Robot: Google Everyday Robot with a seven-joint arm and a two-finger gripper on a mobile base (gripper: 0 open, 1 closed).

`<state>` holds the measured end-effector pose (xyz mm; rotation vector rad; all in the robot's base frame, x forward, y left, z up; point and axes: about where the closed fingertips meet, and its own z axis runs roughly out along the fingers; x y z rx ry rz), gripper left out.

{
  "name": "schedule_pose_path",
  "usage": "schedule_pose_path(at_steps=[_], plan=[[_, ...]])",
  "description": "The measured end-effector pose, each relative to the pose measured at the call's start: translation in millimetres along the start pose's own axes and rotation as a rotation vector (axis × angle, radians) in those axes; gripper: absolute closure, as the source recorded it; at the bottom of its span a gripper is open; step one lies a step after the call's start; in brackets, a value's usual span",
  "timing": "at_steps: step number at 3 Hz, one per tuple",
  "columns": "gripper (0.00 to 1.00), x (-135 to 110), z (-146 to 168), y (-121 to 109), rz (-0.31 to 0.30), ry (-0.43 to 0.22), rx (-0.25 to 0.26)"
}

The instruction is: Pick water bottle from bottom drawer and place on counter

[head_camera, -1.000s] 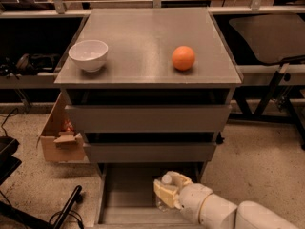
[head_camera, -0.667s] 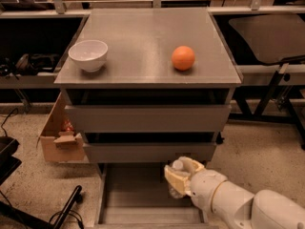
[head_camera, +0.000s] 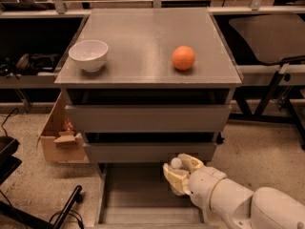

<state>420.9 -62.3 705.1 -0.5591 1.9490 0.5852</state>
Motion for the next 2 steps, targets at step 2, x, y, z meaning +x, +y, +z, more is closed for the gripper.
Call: schedule_pose_path(at_steps=[2], plan=[[1.00,-79,-39,-22,-0.080,-0.055,0.000]])
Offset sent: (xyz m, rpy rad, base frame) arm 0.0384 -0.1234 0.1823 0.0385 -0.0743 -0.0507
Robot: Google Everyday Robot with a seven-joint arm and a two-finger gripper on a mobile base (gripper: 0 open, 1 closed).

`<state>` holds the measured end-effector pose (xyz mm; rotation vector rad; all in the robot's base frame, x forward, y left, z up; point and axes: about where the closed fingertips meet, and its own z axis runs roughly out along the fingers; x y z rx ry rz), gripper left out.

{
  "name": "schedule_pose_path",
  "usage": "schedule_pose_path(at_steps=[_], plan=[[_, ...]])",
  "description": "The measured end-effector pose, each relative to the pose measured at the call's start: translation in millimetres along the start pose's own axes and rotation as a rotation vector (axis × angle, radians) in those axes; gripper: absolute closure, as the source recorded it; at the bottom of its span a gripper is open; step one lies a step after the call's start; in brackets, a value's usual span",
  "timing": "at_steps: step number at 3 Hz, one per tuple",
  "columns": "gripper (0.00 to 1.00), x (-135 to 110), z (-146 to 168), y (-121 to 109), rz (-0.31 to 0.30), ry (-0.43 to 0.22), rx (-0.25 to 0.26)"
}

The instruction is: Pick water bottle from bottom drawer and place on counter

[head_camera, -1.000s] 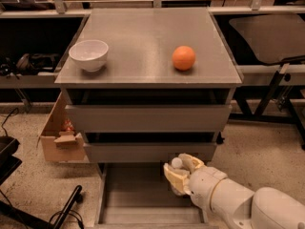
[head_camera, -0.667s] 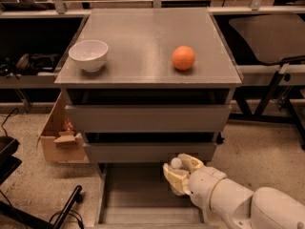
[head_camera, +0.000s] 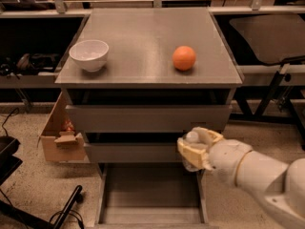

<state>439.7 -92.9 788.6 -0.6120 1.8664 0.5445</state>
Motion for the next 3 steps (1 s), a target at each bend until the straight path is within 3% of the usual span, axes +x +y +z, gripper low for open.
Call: schedule_pose_path(at_steps=[1,2,3], plan=[[1.00,-97,-40,-23,-0.065,-0.009,-0.025],[1.00,-168,-70,-42,-0.155,0.016,-0.019],[1.00,-213,-83,-88,-0.176,0.059,0.015]])
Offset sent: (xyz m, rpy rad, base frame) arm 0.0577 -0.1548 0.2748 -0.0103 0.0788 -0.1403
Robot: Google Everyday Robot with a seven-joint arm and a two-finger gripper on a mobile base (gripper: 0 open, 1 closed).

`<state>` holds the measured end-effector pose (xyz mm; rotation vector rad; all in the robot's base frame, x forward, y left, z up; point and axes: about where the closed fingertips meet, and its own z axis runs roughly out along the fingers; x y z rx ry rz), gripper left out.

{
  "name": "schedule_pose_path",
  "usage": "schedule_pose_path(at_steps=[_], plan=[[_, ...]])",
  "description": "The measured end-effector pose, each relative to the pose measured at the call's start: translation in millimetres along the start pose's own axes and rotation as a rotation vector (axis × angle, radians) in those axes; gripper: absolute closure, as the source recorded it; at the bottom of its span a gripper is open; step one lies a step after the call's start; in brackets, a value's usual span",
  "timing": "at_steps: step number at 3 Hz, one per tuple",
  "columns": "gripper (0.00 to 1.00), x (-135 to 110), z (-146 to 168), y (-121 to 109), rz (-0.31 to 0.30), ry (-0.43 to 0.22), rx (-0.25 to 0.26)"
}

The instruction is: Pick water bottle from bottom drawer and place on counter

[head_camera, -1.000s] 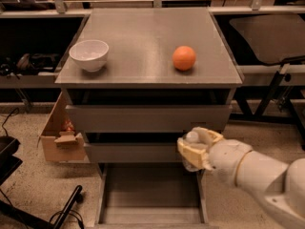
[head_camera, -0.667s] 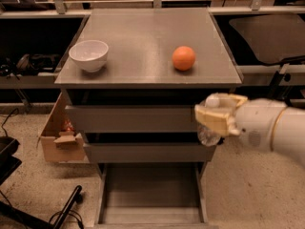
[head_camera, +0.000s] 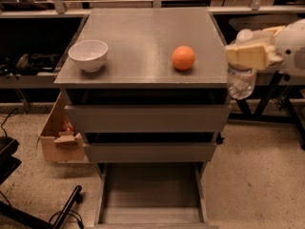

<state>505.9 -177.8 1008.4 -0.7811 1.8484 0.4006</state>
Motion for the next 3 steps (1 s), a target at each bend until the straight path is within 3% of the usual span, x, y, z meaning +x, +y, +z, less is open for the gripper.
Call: schedule_pose_path(at_steps=[1,2,3], plan=[[1.00,-23,3,-57,0.052,0.043,0.028],[1.00,-58,-17,-80,0.096,0.000,0.080],[1.00,-59,-17,-78,0.094,-0.002,0.077]])
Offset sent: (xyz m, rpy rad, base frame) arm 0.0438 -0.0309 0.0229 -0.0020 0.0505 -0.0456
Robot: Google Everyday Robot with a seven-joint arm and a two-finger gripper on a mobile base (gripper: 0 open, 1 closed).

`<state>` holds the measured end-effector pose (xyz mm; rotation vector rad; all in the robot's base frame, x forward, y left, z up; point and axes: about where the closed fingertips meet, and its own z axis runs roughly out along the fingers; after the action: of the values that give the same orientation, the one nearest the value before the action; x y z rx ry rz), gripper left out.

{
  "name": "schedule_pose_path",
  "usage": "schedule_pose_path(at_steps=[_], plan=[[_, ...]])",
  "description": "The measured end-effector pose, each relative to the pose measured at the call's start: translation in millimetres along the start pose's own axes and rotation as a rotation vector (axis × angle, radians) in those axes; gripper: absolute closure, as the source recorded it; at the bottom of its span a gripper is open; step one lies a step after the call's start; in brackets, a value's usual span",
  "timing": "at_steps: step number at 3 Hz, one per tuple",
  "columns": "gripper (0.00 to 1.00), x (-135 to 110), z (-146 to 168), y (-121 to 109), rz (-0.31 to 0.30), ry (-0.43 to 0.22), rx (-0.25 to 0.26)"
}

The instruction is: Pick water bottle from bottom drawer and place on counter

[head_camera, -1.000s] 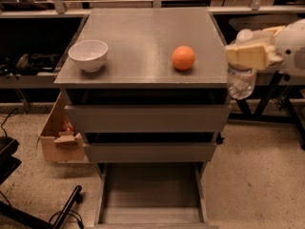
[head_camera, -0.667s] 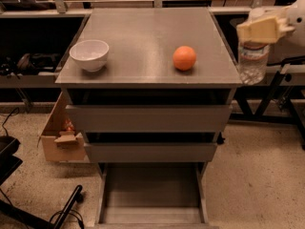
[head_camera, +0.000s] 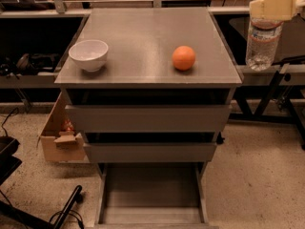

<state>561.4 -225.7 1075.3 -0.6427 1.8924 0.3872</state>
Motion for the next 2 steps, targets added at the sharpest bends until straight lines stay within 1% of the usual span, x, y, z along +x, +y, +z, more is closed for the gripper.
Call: schedule_pose_path(at_steps=[1,2], plan=[[1.00,-12,5,-13,-0.012,-0.024,-0.012],[1.00,-28,30,-43,-0.006,-0.021,-0.044]])
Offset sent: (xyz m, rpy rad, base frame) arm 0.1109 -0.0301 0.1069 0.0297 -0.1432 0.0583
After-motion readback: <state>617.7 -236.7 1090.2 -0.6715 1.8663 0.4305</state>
